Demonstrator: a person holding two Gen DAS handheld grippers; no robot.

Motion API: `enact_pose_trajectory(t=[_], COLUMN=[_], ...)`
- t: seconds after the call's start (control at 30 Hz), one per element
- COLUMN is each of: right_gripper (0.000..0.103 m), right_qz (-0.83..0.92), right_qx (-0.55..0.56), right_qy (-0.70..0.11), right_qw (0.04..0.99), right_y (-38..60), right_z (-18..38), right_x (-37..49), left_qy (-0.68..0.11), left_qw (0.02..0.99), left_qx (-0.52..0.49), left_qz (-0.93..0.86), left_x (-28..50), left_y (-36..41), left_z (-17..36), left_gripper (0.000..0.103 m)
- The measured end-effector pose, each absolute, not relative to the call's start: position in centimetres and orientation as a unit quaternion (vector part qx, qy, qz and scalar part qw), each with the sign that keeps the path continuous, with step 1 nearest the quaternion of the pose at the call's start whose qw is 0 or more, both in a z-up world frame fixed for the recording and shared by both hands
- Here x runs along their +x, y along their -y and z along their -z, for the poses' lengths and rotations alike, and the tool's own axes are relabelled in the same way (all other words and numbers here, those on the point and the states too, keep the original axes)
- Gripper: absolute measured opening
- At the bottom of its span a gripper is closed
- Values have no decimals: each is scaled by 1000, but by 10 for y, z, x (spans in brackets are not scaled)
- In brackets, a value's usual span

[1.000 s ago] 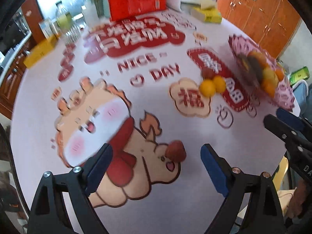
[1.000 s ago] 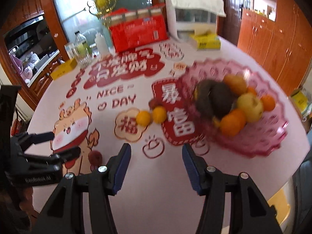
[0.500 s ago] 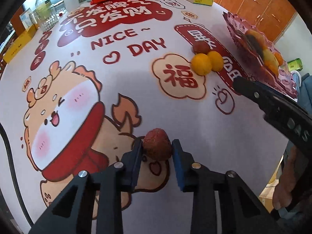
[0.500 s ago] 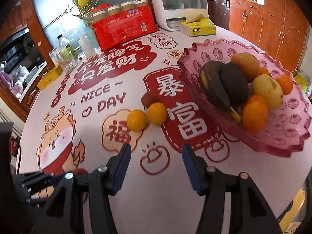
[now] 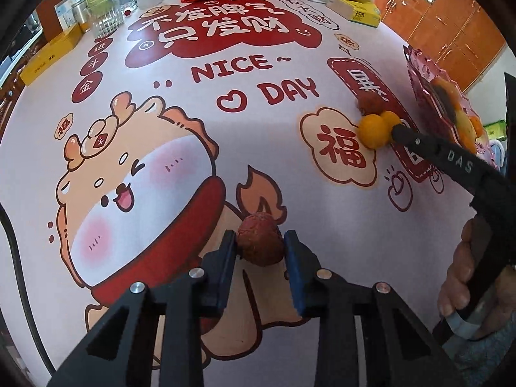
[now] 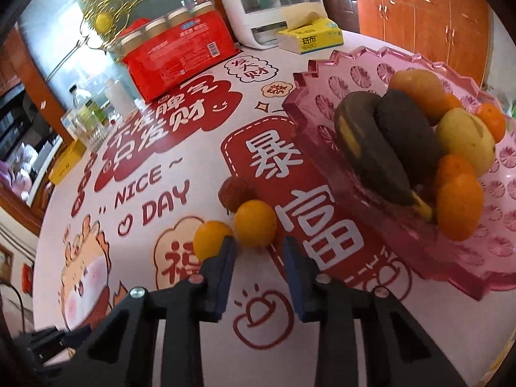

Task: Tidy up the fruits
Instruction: 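Close the left gripper on the red lychee while the right gripper approaches the yellow citrus, then lift the red lychee with the left gripper while the right gripper grasps a yellow citrus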

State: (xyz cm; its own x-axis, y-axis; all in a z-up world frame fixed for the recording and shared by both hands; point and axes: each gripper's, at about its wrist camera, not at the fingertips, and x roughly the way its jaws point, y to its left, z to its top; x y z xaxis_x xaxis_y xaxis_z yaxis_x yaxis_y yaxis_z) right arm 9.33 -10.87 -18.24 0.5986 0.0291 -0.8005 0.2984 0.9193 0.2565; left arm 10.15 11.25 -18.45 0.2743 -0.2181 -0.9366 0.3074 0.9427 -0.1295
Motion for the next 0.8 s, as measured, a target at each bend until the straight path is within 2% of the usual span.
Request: enact_pose_trajectory(t=[0.8], right_gripper=[33], right_qz=[37], right_qx=[231], right_qy=[-457], right_qw=[858], right_y=[122], right_z=[189], right_x=[108], left_qy=[-583], left_qw=[797], left_qx=[21], left_qz=[155], left_x=[112], left_y=[-121], left_z=[179], left_gripper=[29])
